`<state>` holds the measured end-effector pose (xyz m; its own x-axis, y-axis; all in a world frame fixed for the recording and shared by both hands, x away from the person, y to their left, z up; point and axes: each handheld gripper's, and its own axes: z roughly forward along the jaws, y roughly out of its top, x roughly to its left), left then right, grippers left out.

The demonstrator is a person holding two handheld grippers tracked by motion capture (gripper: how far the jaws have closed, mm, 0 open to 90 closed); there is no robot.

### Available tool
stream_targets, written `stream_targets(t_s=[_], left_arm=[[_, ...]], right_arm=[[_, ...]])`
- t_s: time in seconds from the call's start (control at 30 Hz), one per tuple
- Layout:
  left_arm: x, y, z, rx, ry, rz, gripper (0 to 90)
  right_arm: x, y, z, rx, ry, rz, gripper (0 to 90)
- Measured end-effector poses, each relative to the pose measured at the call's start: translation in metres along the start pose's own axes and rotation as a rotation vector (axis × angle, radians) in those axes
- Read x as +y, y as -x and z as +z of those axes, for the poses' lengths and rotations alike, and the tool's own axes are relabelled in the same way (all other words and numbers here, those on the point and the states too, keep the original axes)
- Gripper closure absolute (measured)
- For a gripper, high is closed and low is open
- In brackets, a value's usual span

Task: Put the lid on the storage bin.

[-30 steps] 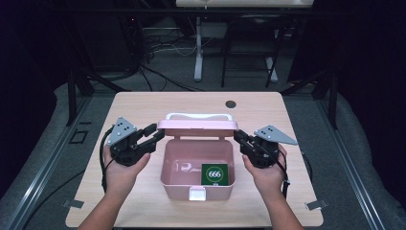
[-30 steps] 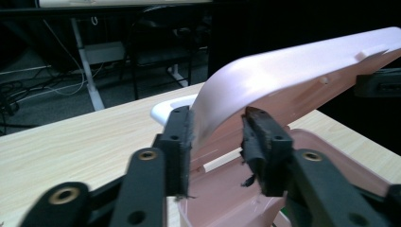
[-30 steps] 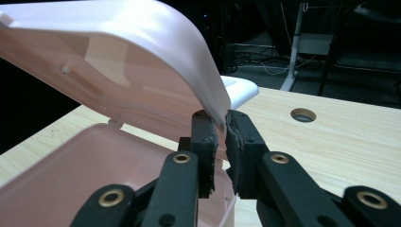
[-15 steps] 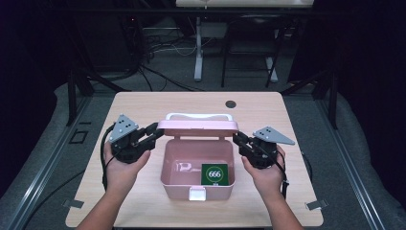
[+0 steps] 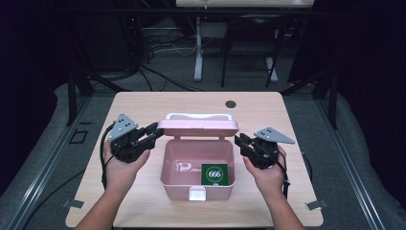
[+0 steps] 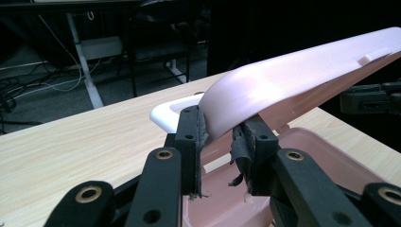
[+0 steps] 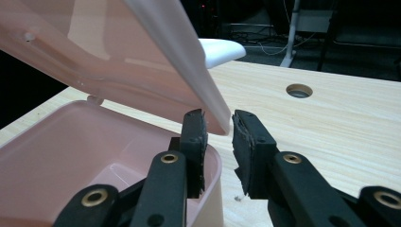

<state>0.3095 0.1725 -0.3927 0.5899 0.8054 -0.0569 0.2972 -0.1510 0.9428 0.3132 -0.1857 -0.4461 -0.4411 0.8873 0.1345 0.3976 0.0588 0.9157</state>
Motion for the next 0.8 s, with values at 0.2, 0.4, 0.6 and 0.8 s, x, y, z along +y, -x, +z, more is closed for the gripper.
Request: stream_targets(t_s=[0.2, 0.4, 0.6, 0.8], left_arm=[[0.001, 0.0, 0.0, 0.0, -0.006, -0.002, 72.5], [0.001, 0.001, -0.001, -0.004, -0.009, 0.001, 72.1], [-0.002, 0.003, -0.004, -0.006, -0.015, 0.013, 71.3], [-0.004, 0.004, -0.007, -0.014, -0.02, 0.019, 70.9]], right_arm=[[0.002, 0.007, -0.003, -0.011, 0.001, 0.012, 73.1], [0.003, 0.016, -0.006, -0.035, 0.0, 0.037, 71.0], [0.005, 0.022, -0.01, -0.052, 0.021, 0.056, 68.7], [0.006, 0.027, -0.011, -0.066, 0.026, 0.07, 62.2]])
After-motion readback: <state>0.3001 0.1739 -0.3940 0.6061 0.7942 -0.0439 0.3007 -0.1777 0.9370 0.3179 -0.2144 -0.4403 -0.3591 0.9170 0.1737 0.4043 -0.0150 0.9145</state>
